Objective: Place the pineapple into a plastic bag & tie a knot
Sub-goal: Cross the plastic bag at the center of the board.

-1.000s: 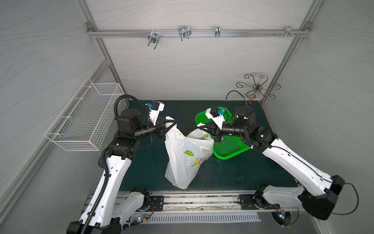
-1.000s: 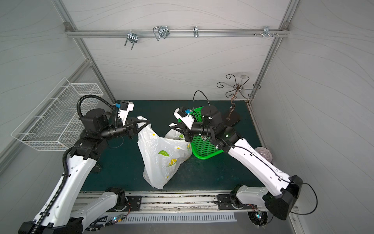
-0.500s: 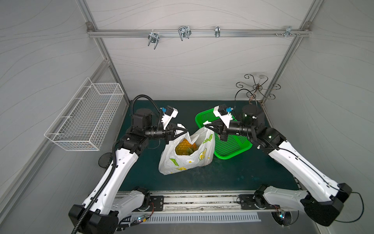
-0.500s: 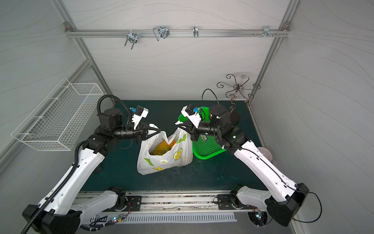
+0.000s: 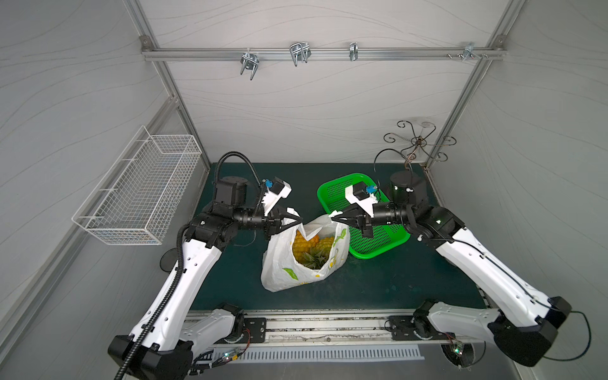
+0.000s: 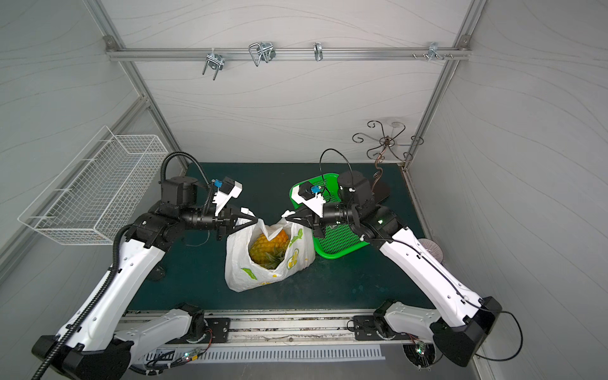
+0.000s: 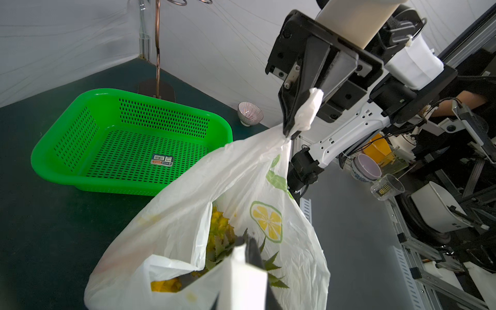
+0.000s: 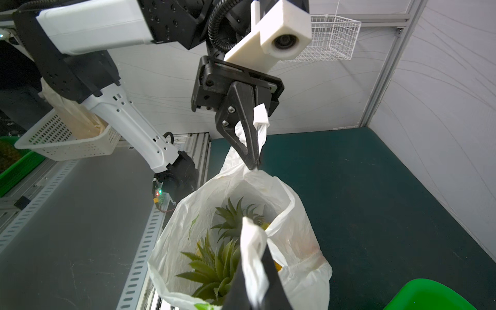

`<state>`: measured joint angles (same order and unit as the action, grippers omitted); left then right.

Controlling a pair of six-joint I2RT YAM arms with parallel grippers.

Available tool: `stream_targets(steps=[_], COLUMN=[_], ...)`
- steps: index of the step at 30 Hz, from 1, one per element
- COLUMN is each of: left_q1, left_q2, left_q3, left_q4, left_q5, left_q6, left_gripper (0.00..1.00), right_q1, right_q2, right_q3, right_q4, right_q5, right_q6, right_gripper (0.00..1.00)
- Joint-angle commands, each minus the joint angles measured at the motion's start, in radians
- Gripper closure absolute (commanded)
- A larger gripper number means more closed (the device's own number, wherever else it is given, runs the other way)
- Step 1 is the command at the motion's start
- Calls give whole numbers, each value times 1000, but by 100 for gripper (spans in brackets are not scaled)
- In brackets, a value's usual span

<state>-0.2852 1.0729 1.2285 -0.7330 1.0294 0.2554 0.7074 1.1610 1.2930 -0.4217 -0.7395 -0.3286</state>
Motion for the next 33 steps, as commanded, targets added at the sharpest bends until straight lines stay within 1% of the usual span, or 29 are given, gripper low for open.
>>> stream_targets(steps=[1,2,4,6,7,8,10,14,18,19,23,27,31,33], left_q1=[-12,-12,-12,-13,-14,-14,-14,-14,-14,-14,-13,-14,-14,-13], left_q2=[-9,-10,-13,-16,-18,-20,-25,-27,-31,-32,-35,-39,-41,-40], left_q3=[34,33,28,29,32,35,37,37,32,32,32,27,23,24], left_q4=[-99,-108,-118,-117,-115,-115,-112,-102,-87,-88,-94,-95,-86,-86], left_q5=[-21,-26,-32,-37,-40,-41,-42,-39,-28,-27,-26,-19,-17,-16], left_q6=[117,125,135,134,134,135,135,125,103,102,99,94,89,90], left_gripper=[100,100,100,100,100,100,100,100,100,100,100,100,100,100], right_q1=[0,0,0,0,-1,-3,-13,7,159,182,193,193,193,193], right_q2=[-39,-43,-52,-66,-79,-91,-120,-149,-48,-18,58,145,187,192], right_q3=[-5,1,21,48,63,75,87,75,130,151,194,244,241,237], right_q4=[-80,-105,-148,-191,-212,-229,-260,-258,-275,-274,-213,-304,-392,-407], right_q5=[-47,-51,-41,-30,-24,-18,-19,-46,86,95,94,30,-57,-64], right_q6=[-62,-71,-71,-78,-92,-100,-132,-176,-228,-236,-232,-267,-282,-289], right_gripper=[78,67,39,21,13,7,1,1,1,1,1,1,1,6])
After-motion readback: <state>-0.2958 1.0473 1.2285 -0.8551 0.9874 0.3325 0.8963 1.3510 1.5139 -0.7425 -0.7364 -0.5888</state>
